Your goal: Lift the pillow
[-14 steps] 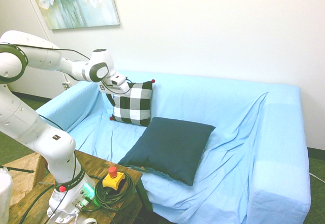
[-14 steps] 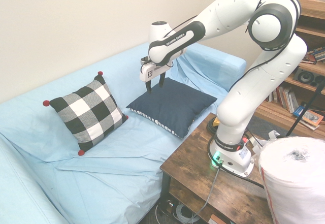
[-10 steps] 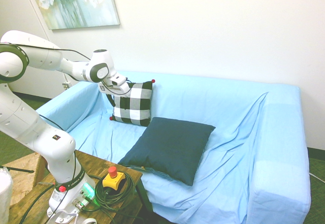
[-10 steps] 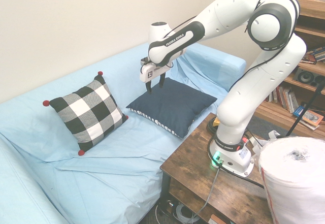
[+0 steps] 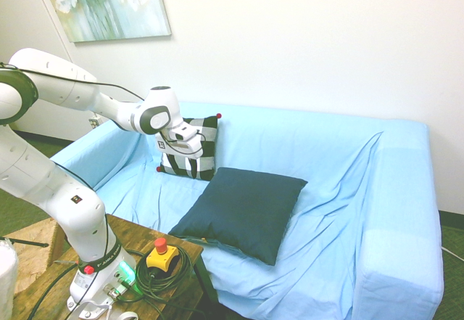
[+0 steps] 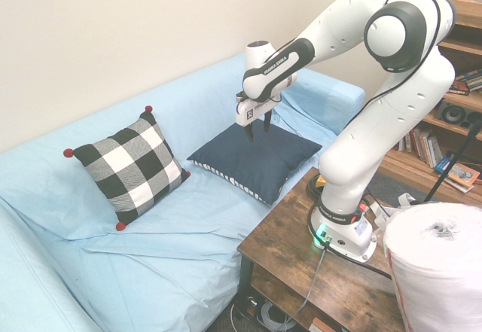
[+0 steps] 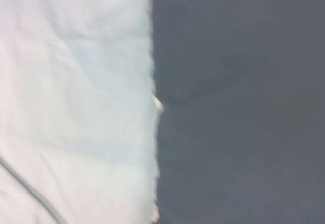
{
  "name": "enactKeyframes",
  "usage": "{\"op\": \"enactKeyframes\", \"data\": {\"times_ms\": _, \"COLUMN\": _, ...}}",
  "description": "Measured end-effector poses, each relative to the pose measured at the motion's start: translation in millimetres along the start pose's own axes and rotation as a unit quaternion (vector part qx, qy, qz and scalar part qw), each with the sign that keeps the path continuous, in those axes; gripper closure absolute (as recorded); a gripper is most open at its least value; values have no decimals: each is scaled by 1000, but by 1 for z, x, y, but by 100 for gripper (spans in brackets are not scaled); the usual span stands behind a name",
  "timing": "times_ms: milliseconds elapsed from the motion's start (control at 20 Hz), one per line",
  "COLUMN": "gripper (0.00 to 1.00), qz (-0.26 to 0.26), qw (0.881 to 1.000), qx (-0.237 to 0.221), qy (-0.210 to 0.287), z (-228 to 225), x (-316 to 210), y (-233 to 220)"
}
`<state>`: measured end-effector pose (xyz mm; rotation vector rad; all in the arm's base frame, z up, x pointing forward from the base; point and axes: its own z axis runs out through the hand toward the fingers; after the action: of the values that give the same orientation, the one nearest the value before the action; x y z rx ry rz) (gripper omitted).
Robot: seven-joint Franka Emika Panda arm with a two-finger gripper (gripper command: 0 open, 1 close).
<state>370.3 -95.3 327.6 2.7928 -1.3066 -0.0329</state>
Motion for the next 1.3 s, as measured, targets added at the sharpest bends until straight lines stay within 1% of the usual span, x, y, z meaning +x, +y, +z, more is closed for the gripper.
{"op": "enactKeyframes", "data": {"times_ms": 250, "gripper": 0, "qz": 18, "qw": 1000, "qx": -5, "qy": -6, "z": 32, "x": 25, "y": 54}}
{"op": "enactKeyframes", "data": {"times_ms": 350, "gripper": 0, "qz": 28, "qw": 1000, "qx": -8, "qy": -8, "z": 52, "x": 38, "y": 72}}
{"op": "enactKeyframes", "data": {"times_ms": 450, "gripper": 0, "qz": 35, "qw": 999, "qx": -13, "qy": -20, "z": 79, "x": 45, "y": 85}}
{"op": "enactKeyframes", "data": {"times_ms": 650, "gripper": 0, "qz": 35, "qw": 998, "qx": -25, "qy": -41, "z": 121, "x": 46, "y": 96}}
{"op": "enactKeyframes", "data": {"times_ms": 1000, "gripper": 0, "qz": 44, "qw": 996, "qx": -42, "qy": -58, "z": 155, "x": 49, "y": 126}}
{"op": "enactKeyframes", "data": {"times_ms": 1150, "gripper": 0, "qz": 44, "qw": 996, "qx": -46, "qy": -68, "z": 177, "x": 47, "y": 138}}
{"op": "enactKeyframes", "data": {"times_ms": 1300, "gripper": 0, "qz": 37, "qw": 995, "qx": -59, "qy": -71, "z": 202, "x": 40, "y": 140}}
